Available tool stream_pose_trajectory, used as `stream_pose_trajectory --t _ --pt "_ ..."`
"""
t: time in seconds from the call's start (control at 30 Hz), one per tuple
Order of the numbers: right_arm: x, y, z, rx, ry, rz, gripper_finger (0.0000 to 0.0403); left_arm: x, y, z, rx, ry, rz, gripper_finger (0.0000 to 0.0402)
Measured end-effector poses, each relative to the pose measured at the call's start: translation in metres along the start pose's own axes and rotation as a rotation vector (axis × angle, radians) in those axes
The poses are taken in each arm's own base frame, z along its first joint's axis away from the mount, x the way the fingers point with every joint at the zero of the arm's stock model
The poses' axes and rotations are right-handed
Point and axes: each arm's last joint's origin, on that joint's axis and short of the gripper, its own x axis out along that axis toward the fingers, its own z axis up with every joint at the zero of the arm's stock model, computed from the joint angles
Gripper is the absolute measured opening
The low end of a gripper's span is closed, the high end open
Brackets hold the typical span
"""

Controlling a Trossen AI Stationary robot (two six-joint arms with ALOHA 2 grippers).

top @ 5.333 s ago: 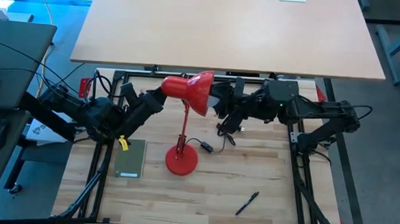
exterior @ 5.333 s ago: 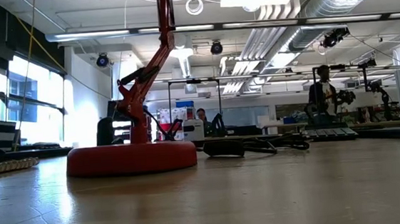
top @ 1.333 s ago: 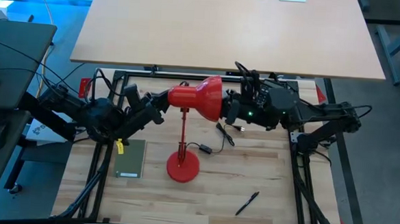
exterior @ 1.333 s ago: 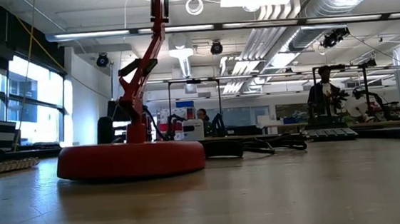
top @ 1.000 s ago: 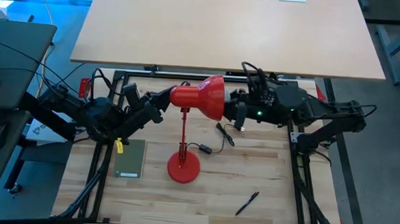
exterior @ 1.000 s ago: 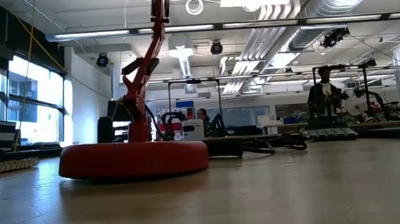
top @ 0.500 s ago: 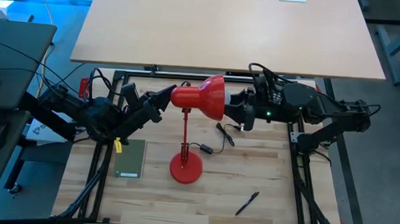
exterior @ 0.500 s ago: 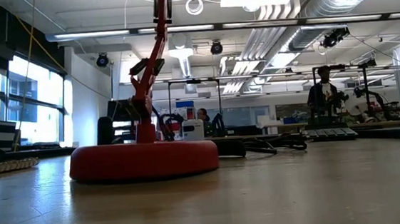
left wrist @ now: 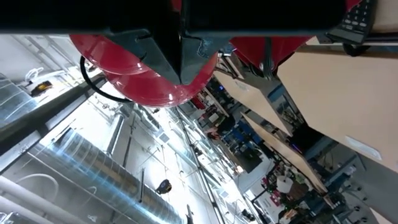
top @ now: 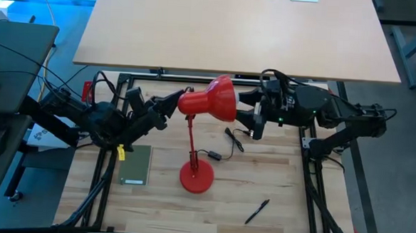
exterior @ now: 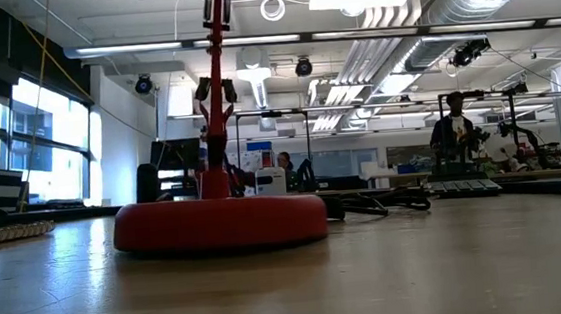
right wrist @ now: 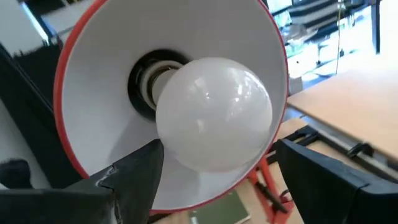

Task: Screw lightbulb
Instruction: Insert the white lightbulb into the red lamp

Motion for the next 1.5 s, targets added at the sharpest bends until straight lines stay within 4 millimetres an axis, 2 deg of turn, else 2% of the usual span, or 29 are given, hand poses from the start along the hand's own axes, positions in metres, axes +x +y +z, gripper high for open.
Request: stream_pose_trajectory --t 0.13,0.27,0.53,0.7,0.9,1.0,1.1,1.2,1.27,1.33,1.5 --pt "0.0 0.0 -0.001 -0.036 0.007 -0.003 0.0304 0.0 -0.001 -0.001 0.007 0.018 -0.04 0.0" --pt "0.0 -0.002 -0.004 -0.058 0.042 -0.015 0.0304 -0.004 -0.004 0.0 0.127 0.027 -0.054 0.0" --pt "-0.003 -0.002 -0.006 -0.103 0.069 -0.02 0.0304 -0.021 -0.01 0.009 0.28 0.031 -0.002 0.0" --pt "-0.006 -0.002 -0.004 -0.106 0.058 -0.021 0.0304 -0.03 -0.011 0.013 0.353 0.031 0.092 0.0" --pt "-0.022 -0.007 0.0 -0.233 0.089 -0.031 0.0304 -0.042 -0.014 0.015 0.441 0.057 0.153 0.0" --pt "-0.034 -0.011 0.002 -0.242 0.108 -0.036 0.0304 -0.055 -0.017 0.011 0.49 0.108 0.142 0.0" --pt "-0.045 -0.015 0.004 -0.253 0.134 -0.043 0.0304 -0.075 -0.019 0.007 0.523 0.152 0.219 0.0" --pt "-0.056 -0.02 0.005 -0.262 0.153 -0.057 0.0304 -0.094 -0.02 0.003 0.494 0.183 0.238 0.0" --pt "-0.062 -0.022 0.006 -0.268 0.162 -0.072 0.0304 -0.106 -0.012 -0.014 0.403 0.191 0.223 0.0" --pt "-0.067 -0.024 0.007 -0.271 0.166 -0.076 0.0304 -0.12 0.005 -0.048 0.29 0.195 0.215 0.0" --pt "-0.077 -0.027 0.009 -0.248 0.164 -0.078 0.0304 -0.155 0.068 -0.173 -0.044 0.221 0.228 0.0"
